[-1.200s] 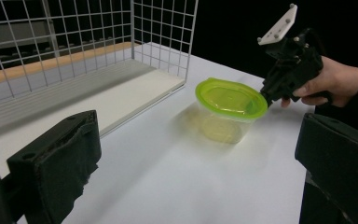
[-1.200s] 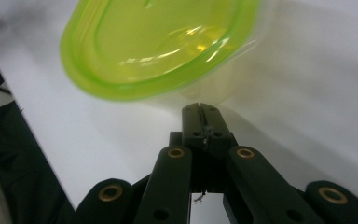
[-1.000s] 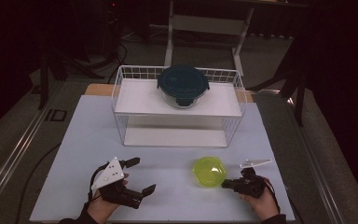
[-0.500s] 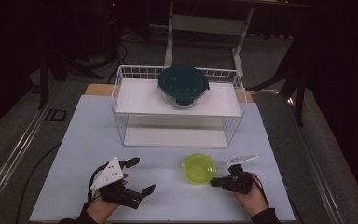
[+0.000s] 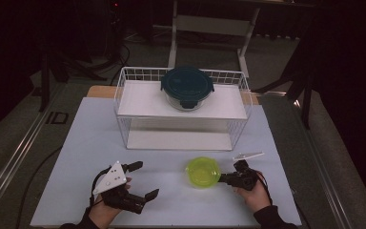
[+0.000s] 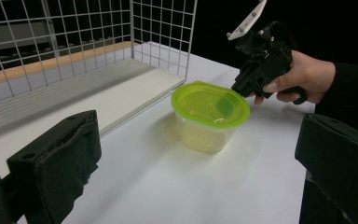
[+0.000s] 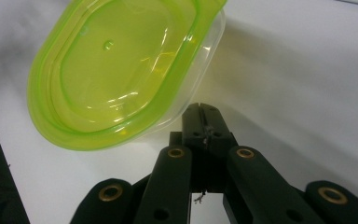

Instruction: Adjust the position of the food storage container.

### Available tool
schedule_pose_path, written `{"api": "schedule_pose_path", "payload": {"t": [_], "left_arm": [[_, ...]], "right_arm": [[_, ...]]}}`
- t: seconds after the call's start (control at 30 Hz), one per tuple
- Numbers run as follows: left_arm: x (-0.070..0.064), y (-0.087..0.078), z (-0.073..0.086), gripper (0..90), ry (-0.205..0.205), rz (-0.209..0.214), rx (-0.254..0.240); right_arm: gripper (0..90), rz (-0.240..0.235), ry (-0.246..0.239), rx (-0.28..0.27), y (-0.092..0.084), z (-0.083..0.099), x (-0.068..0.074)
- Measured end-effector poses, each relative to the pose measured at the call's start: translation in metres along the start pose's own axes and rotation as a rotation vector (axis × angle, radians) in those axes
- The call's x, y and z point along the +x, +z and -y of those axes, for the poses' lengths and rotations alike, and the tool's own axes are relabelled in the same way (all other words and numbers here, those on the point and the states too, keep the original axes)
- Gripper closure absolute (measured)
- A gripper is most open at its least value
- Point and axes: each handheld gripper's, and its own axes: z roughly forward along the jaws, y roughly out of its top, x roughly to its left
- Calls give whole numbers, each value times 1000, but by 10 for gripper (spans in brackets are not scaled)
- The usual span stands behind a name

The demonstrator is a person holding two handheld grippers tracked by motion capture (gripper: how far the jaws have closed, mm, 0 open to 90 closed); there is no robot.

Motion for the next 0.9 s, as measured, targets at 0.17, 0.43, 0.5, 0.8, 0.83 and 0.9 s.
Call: {"api": "schedule_pose_path", "payload": {"t": [0.17,0.43,0.5,0.8,0.83,0.9], "left_arm": [[0,0,0,1,0,3,-1],[-1,0,0,1,8,3,0],[0,0,0,1,6,2,0],[-1,-1,0,1,4,3,-5],[0,-1,0,1,3,3,-6],[0,-1,0,1,4,2,-5]], "right_arm": [[900,-24,4,2,5,-3,4],[900,-51,-19,23,19,-10,14],[900,-62,-26,27,23,-13,17],[900,-77,-43,41,37,-21,28],[900,-82,-45,41,39,-22,29],[900,-86,-46,44,41,-22,30]]}}
